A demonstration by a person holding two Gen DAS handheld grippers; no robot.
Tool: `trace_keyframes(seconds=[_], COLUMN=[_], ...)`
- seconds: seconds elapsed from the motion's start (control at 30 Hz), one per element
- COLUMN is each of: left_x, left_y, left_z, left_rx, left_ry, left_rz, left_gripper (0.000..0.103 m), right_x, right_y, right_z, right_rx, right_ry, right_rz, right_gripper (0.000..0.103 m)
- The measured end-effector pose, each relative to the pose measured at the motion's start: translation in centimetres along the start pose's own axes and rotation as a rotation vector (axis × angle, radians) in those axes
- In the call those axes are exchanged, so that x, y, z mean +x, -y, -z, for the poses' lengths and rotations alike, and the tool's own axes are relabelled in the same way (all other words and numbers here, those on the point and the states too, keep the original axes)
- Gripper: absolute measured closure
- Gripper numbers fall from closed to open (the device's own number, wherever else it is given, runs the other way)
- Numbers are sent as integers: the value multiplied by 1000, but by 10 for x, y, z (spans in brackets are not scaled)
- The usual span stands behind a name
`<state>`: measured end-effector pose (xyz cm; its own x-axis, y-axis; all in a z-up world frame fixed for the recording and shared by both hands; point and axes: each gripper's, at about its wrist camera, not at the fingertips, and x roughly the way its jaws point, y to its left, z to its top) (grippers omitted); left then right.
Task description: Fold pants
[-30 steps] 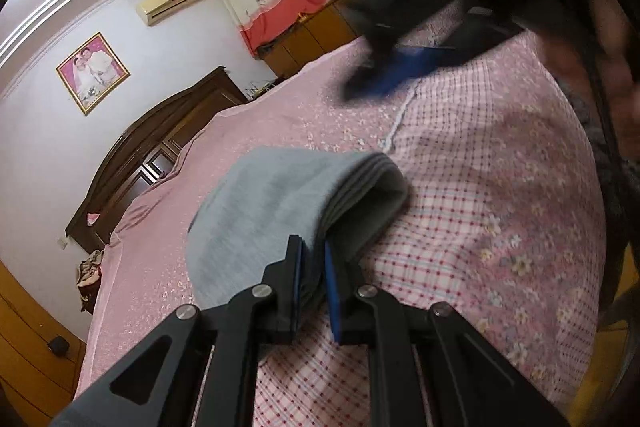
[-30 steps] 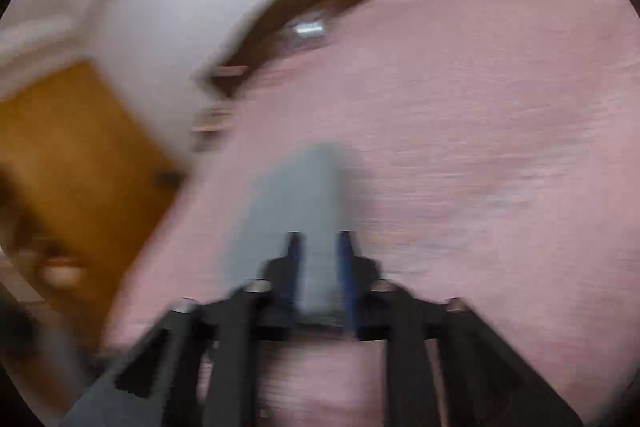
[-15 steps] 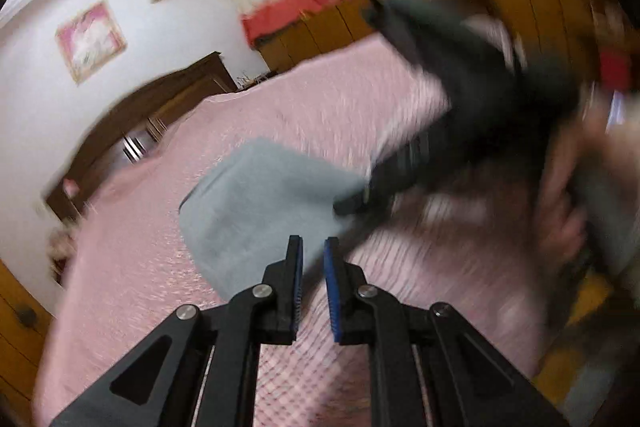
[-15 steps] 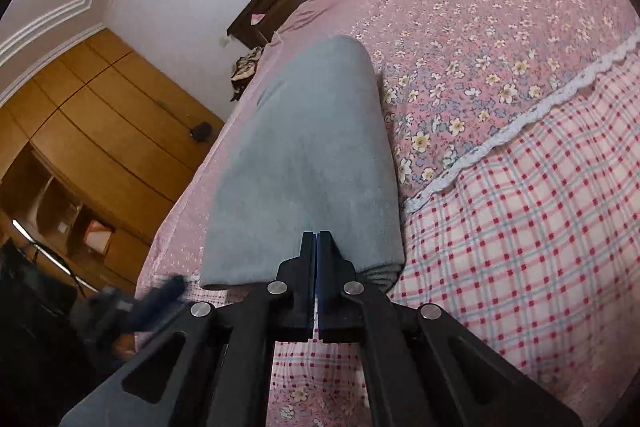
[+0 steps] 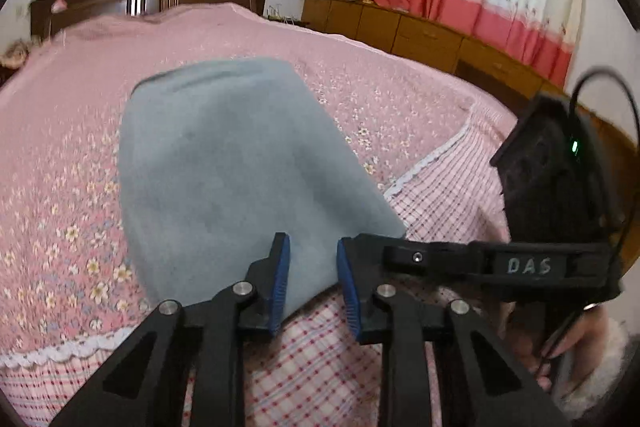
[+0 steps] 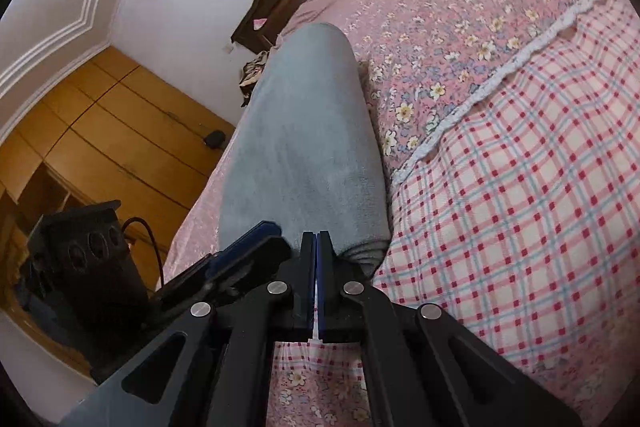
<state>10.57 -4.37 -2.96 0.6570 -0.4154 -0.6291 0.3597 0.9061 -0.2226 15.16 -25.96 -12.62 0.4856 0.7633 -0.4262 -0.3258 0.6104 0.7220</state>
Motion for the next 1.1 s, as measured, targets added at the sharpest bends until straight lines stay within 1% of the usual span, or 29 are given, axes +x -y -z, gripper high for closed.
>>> trace_keyframes(seconds=[0.13, 0.27, 0.37, 0.53, 0.57, 0.63, 0.67, 0.8, 0.83, 0.87, 0.9, 0.93, 0.97, 1.0, 1.03, 1.07, 1.1], left_x=[-8, -9, -7, -11, -16, -23, -26, -30, -33, -36, -40, -44, -51, -57, -63, -69, -72], left_y=[-8, 4, 4, 3, 4, 3, 0, -6, -8, -8, -9, -10, -13, -17, -23, -31, -39], left_z=[3, 4, 4, 4, 6, 5, 7, 8, 7, 5, 2, 0, -5, -9, -14, -18, -23], left_rx=[-9, 30, 21, 15, 12, -2, -11, -41, -47, -47, -39, -37, -44, -53, -69, -94, -123], left_ry=[2, 3, 11, 13, 18, 25, 24, 14, 11, 6, 2, 1, 8, 16, 22, 29, 24], left_rz=[0, -33, -26, -25, -22, -3, 7, 22, 22, 17, 15, 20, 25, 24, 27, 36, 44], left_gripper=[79, 79, 79, 79, 78, 69, 66, 65, 65, 63, 58, 51, 47, 37, 29, 27, 24], right_x=[1, 4, -3, -7, -6, -5, -4, -4, -6, -10, -14, -20, -25, -34, -41, -50, -54], right_y=[0, 4, -9, -14, -15, -15, -14, -11, -9, -9, -7, -4, -2, -1, -1, -2, -4], right_z=[1, 1, 7, 9, 9, 11, 11, 10, 8, 7, 5, 0, -5, -12, -19, -28, -39], right_rx=[-2, -11, -21, -3, 2, 5, 7, 17, 39, 61, 85, 116, 134, 147, 152, 153, 143], right_ry=[2, 7, 9, 12, 15, 19, 22, 15, 9, 4, -2, -14, -22, -27, -23, -19, -34], right_rz=[2, 4, 8, 2, -1, -7, -8, -11, -25, -47, -76, -116, -135, -152, -157, -145, -126], right_gripper=[103, 103, 103, 103, 103, 103, 103, 103, 103, 100, 98, 89, 77, 71, 59, 41, 30])
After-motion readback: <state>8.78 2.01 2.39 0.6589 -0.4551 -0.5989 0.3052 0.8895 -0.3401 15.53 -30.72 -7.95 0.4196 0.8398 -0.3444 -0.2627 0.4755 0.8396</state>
